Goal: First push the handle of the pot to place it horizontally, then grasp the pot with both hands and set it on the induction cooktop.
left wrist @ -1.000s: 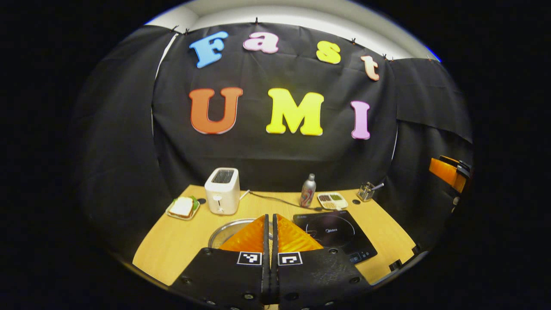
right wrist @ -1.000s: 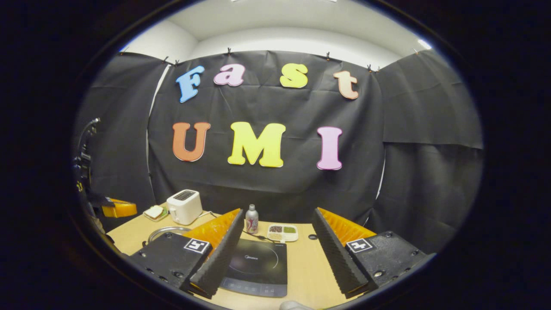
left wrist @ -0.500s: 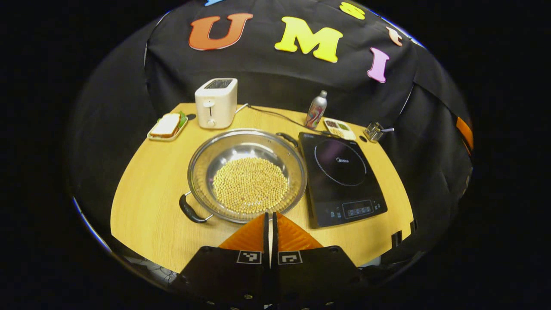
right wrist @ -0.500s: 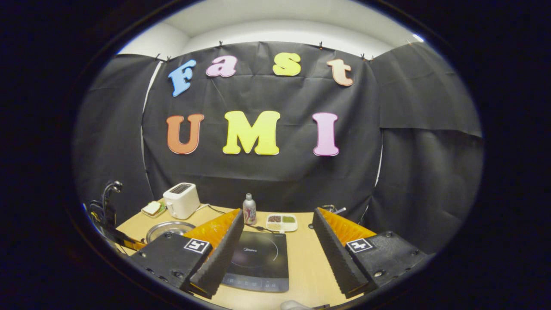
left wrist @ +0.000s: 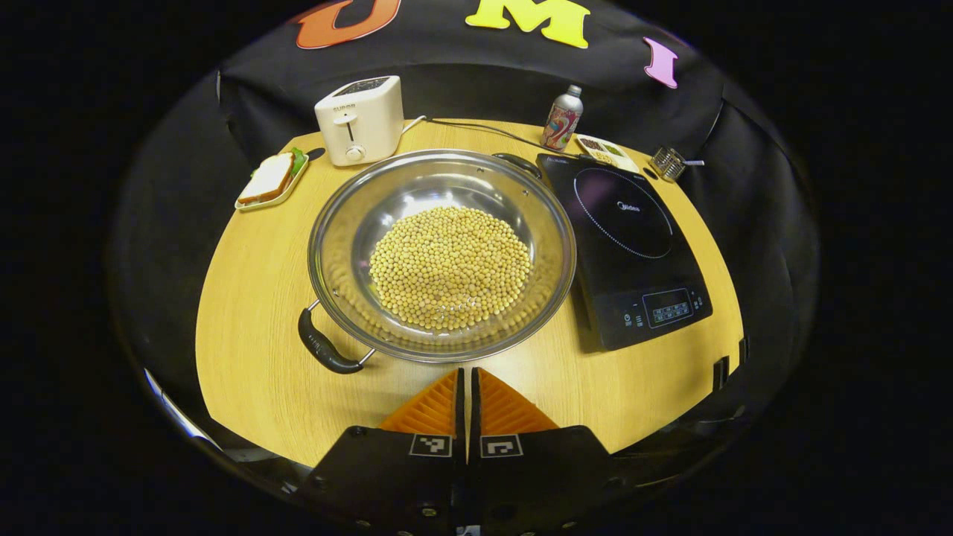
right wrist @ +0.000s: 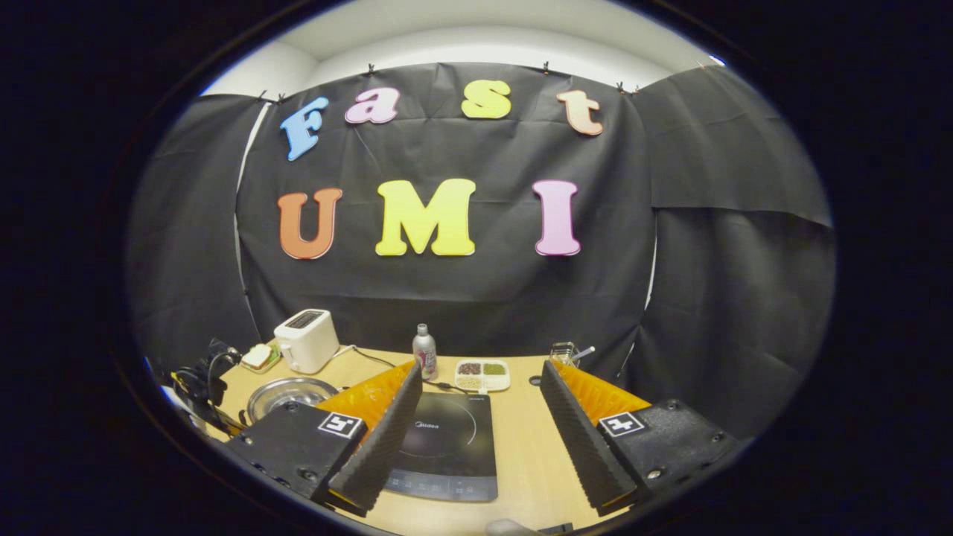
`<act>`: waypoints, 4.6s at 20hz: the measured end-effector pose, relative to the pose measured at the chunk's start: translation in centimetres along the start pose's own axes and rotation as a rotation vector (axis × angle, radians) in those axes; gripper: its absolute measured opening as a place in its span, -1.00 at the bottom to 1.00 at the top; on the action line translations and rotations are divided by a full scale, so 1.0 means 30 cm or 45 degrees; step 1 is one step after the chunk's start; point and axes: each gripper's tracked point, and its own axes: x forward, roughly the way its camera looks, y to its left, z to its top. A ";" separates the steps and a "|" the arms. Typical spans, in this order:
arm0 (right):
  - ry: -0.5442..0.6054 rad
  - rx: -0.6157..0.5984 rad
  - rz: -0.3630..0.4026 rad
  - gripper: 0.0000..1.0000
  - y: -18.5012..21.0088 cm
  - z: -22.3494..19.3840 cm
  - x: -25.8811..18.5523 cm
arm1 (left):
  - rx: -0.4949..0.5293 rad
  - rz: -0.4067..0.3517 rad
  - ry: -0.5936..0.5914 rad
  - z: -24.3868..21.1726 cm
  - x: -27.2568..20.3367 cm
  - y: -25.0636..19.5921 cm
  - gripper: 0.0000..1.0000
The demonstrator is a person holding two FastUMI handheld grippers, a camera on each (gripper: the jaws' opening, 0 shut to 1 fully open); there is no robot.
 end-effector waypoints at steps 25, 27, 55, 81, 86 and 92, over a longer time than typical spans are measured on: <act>0.075 -0.054 -0.047 1.00 -0.050 -0.058 0.024 | 0.003 0.273 0.057 0.033 0.078 0.385 -1.00; 0.075 -0.052 -0.059 1.00 -0.059 -0.056 0.018 | 0.002 0.274 0.050 0.045 0.082 0.402 -1.00; 0.088 -0.063 -0.065 1.00 -0.039 -0.070 -0.045 | -0.019 0.348 -0.037 0.216 0.119 0.580 -1.00; 0.377 -0.007 0.274 1.00 0.421 -0.337 0.138 | -0.041 0.316 -0.486 0.359 -0.084 0.594 0.94; 0.585 0.055 0.374 1.00 0.624 -0.507 0.261 | -0.001 0.312 -0.455 0.390 -0.036 0.573 0.94; 0.746 0.032 0.438 0.93 0.802 -0.678 0.386 | 0.019 0.309 -0.350 0.396 0.077 0.575 0.94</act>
